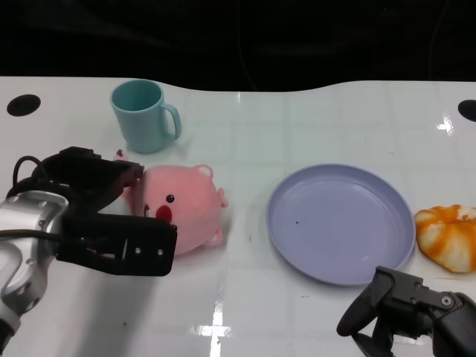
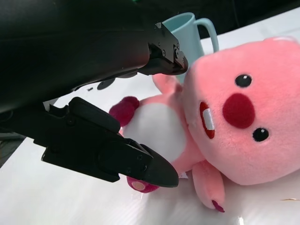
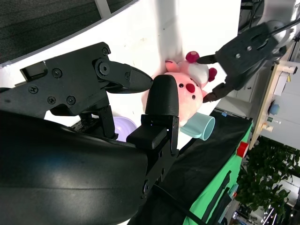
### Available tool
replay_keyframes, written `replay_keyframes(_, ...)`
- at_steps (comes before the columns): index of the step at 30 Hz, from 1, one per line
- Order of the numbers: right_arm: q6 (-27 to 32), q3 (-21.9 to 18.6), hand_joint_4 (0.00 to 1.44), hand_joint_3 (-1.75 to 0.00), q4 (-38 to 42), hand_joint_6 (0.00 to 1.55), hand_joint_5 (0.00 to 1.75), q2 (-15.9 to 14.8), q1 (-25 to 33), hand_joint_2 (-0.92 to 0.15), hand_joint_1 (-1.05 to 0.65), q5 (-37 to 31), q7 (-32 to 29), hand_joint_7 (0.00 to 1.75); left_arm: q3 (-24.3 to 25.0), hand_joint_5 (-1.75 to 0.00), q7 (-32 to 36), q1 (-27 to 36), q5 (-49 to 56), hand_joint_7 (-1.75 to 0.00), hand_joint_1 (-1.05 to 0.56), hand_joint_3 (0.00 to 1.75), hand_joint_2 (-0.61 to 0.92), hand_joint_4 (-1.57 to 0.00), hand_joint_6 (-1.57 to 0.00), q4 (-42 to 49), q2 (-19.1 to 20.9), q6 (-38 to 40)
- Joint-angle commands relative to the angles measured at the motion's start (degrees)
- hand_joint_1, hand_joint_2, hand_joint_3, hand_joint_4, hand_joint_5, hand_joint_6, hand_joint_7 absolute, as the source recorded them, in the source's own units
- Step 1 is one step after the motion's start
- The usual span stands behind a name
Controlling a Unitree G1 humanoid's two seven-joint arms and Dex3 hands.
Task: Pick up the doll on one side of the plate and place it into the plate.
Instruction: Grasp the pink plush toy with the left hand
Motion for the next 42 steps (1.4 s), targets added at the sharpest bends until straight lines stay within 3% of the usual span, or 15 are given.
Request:
replay_keyframes(1, -0.3, -0.4, 0.64, -0.62, -0.7, 0.58, 1.63, -0.3, 0.4, -0.8, -0.27, 0.7, 0.1, 1.29, -1.7, -0.23, 1.6, -2.8, 1.3, 0.0, -0.7, 0.01, 0.92, 0.0, -0.2, 4.8, -0.7, 0.1)
replay_keyframes(18, -0.3, -0.1, 0.63, -0.63, -2.8, 0.57, 1.64, -0.4, 2.0, -0.8, -0.28, 0.7, -0.1, 1.3, -11.0, -0.14, 9.1, -13.5, 0.8, -0.02, -0.67, 0.03, 0.92, -0.16, -0.31, 36.3, -9.8, -6.6)
replay_keyframes(22, 0.2, 0.2, 0.64, -0.63, -3.5, 0.58, 1.64, -0.3, 2.4, -0.79, -0.29, 0.6, -0.3, 1.31, -11.8, -0.12, 11.4, -13.7, -0.1, -0.03, -0.57, 0.05, 0.92, -0.42, -0.5, 41.3, -11.9, -8.1)
replay_keyframes(25, 0.5, 0.3, 0.64, -0.64, -3.8, 0.57, 1.64, -0.2, 2.7, -0.79, -0.29, 0.5, -0.4, 1.31, -11.6, -0.14, 14.0, -13.4, -1.5, -0.06, -0.47, 0.11, 0.92, -0.7, -0.75, 43.7, -12.8, -9.6)
replay_keyframes(26, 0.4, 0.3, 0.64, -0.64, -3.8, 0.57, 1.64, -0.3, 2.7, -0.79, -0.29, 0.4, -0.4, 1.31, -11.7, -0.19, 15.3, -13.2, -1.8, -0.08, -0.42, 0.07, 0.92, -0.85, -0.93, 44.2, -13.0, -10.1)
replay_keyframes(27, 0.3, 0.3, 0.64, -0.64, -3.8, 0.57, 1.64, -0.3, 2.8, -0.79, -0.29, 0.4, -0.4, 1.31, -11.8, -0.24, 16.5, -13.1, -2.0, -0.08, -0.39, 0.06, 0.92, -0.93, -1.01, 44.5, -13.0, -10.9)
replay_keyframes(28, 0.4, 0.3, 0.64, -0.64, -3.9, 0.57, 1.64, -0.3, 2.7, -0.79, -0.29, 0.5, -0.4, 1.31, -11.9, -0.46, 17.8, -12.9, -2.1, -0.06, -0.37, 0.05, 0.92, -0.91, -1.07, 44.5, -12.8, -11.8)
replay_keyframes(30, 0.6, 0.3, 0.64, -0.64, -4.0, 0.57, 1.64, -0.3, 2.7, -0.79, -0.29, 0.6, -0.4, 1.32, -12.2, -1.44, 19.6, -12.9, -2.3, -0.05, -0.32, 0.03, 0.92, -0.72, -1.14, 44.4, -12.4, -13.1)
replay_keyframes(32, 0.8, 0.3, 0.64, -0.64, -4.0, 0.57, 1.64, -0.2, 2.6, -0.79, -0.29, 0.7, -0.4, 1.32, -11.7, -1.68, 21.8, -12.7, -3.2, -0.07, -0.28, 0.15, 0.92, -0.7, -1.19, 44.3, -12.2, -13.9)
replay_keyframes(34, 1.2, 0.3, 0.64, -0.65, -4.1, 0.57, 1.64, -0.2, 2.5, -0.78, -0.29, 0.8, -0.4, 1.32, -11.1, -1.73, 23.8, -12.6, -4.1, -0.08, -0.28, 0.23, 0.92, -0.72, -1.19, 44.1, -12.0, -14.6)
replay_keyframes(35, 1.2, 0.3, 0.64, -0.65, -4.2, 0.57, 1.64, -0.2, 2.5, -0.78, -0.29, 0.7, -0.4, 1.32, -10.8, -1.74, 24.7, -12.5, -4.4, -0.2, -0.29, 0.22, 0.92, -0.72, -1.18, 44.1, -11.9, -14.8)
replay_keyframes(36, 1.3, 0.3, 0.64, -0.65, -4.0, 0.57, 1.65, -0.2, 2.3, -0.78, -0.29, 0.7, -0.4, 1.32, -10.3, -1.74, 25.9, -12.4, -4.9, -0.59, -0.29, 0.21, 0.92, -0.73, -0.97, 43.9, -11.8, -15.2)
replay_keyframes(38, 1.4, 0.2, 0.64, -0.66, -3.9, 0.57, 1.65, -0.2, 2.1, -0.78, -0.29, 0.6, -0.4, 1.33, -9.4, -1.75, 28.8, -12.1, -6.0, -0.78, -0.28, 0.23, 0.92, -0.76, -0.87, 43.3, -11.7, -15.7)
replay_keyframes(40, 1.3, 0.1, 0.64, -0.66, -3.6, 0.57, 1.64, -0.3, 1.9, -0.77, -0.28, 0.7, -0.3, 1.33, -8.1, -1.75, 31.5, -12.0, -7.1, -1.45, -0.23, 0.29, 0.92, -0.81, -0.66, 43.0, -12.0, -15.2)
replay_keyframes(42, 1.3, 0.0, 0.64, -0.67, -3.1, 0.57, 1.65, -0.3, 1.7, -0.77, -0.27, 1.1, -0.2, 1.34, -5.6, -1.75, 33.7, -11.9, -9.5, -1.69, -0.21, 0.44, 0.87, -0.85, -0.62, 42.7, -12.3, -15.6)
